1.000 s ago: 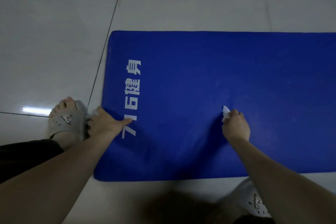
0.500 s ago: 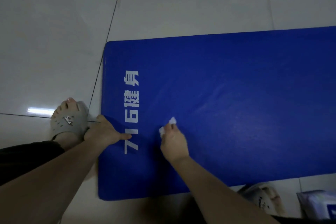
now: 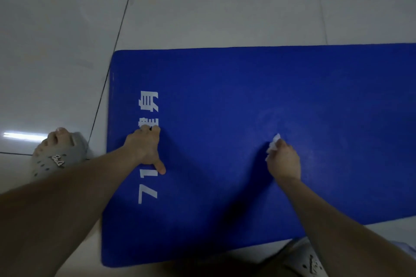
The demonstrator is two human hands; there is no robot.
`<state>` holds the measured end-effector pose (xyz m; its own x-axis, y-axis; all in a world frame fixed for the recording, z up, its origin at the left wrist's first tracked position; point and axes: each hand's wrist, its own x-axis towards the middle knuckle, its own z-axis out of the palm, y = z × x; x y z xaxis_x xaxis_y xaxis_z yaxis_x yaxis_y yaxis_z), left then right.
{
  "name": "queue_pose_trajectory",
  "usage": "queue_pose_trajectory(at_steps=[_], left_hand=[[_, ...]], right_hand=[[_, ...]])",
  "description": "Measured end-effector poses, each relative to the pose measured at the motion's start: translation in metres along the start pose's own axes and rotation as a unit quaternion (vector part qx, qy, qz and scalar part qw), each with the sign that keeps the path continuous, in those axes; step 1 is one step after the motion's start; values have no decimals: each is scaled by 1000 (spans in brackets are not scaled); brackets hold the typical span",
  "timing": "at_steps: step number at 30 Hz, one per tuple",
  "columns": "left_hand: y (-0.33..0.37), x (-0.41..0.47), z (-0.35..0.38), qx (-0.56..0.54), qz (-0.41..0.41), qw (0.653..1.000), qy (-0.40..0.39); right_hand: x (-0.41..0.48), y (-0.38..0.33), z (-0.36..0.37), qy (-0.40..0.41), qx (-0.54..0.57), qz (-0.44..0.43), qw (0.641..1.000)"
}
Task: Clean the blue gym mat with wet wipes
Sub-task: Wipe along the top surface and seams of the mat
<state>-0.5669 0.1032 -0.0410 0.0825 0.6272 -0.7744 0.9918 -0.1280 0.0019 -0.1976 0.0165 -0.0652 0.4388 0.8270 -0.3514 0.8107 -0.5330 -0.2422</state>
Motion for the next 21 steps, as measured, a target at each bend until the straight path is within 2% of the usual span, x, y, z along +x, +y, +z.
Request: queue_pose_trajectory(at_steps=[2,5,10,14,18,21], left_hand=[[1,1,-2,2,-2,1000,-4],[1,1,1,2,-5,1000,1],[1,2,2,-12,-8,1000,4],[3,4,3,-14,-16,1000,1],[3,4,3,-15,-17,1000,2],[3,4,2,-22,-19,1000,-2]], right_hand=[[1,-4,-1,-13,-2,10,1000],[-13,-38,22,-50,17,-34,998],[-53,-117,74,-71,-81,-128,986],[-81,-159,89,-112,-12,-204,973],[-77,-157,83,-136,-36,-341,929],[-51,-133,72,-119,-57,-334,933]])
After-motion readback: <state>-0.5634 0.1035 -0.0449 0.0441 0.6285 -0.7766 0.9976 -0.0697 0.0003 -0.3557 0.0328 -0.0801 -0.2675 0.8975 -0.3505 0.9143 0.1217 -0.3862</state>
